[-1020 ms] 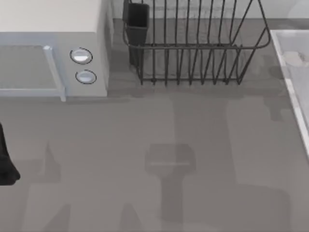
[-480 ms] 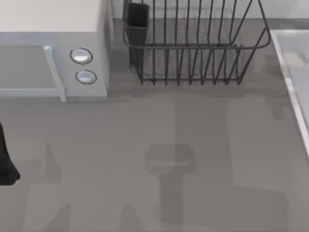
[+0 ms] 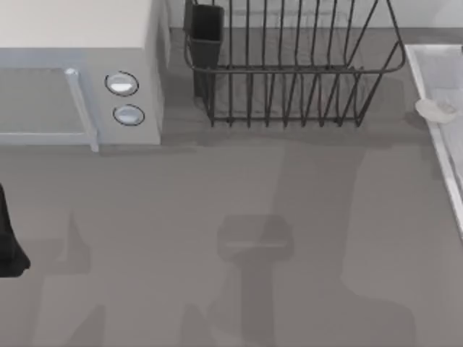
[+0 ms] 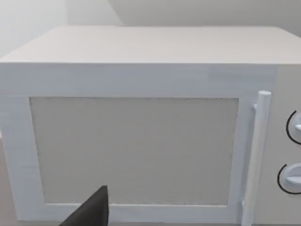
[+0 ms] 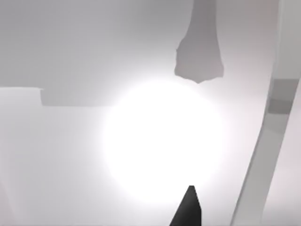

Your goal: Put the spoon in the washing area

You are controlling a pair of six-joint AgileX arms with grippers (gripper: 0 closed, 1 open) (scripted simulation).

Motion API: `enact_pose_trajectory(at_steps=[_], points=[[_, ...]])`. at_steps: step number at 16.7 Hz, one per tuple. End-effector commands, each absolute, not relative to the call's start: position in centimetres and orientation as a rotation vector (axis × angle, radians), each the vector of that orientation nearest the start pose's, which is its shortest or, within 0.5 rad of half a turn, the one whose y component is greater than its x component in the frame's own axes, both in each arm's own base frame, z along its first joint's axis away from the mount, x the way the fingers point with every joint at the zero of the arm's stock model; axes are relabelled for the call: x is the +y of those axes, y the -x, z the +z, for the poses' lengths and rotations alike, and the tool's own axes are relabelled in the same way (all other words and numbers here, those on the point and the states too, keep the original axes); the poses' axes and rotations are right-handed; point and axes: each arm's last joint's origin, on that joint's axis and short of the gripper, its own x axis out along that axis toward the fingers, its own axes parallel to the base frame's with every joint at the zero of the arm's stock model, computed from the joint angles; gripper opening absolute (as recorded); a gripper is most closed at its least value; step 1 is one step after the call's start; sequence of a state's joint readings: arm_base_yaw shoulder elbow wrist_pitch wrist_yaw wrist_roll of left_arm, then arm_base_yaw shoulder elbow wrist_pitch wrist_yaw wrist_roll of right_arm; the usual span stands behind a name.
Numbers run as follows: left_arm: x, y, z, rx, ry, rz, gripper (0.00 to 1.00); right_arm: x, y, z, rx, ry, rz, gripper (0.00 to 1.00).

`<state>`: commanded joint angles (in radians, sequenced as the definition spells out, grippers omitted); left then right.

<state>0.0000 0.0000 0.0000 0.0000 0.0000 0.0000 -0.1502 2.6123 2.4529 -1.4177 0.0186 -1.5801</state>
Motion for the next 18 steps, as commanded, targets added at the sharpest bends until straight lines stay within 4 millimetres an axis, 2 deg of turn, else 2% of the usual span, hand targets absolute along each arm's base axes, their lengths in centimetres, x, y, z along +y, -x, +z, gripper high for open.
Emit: enact_pose_trajectory(at_steps=[5, 18], points=[[-0.12, -10.57, 16.0, 0.0, 0.0, 0.0, 1.0, -6.94, -49.96, 15.4, 1.275, 1.122, 1.11, 0.0], [-0.12, -10.57, 16.0, 0.0, 0.0, 0.0, 1.0, -6.94, -49.96, 15.4, 1.275, 1.122, 1.11, 0.98]])
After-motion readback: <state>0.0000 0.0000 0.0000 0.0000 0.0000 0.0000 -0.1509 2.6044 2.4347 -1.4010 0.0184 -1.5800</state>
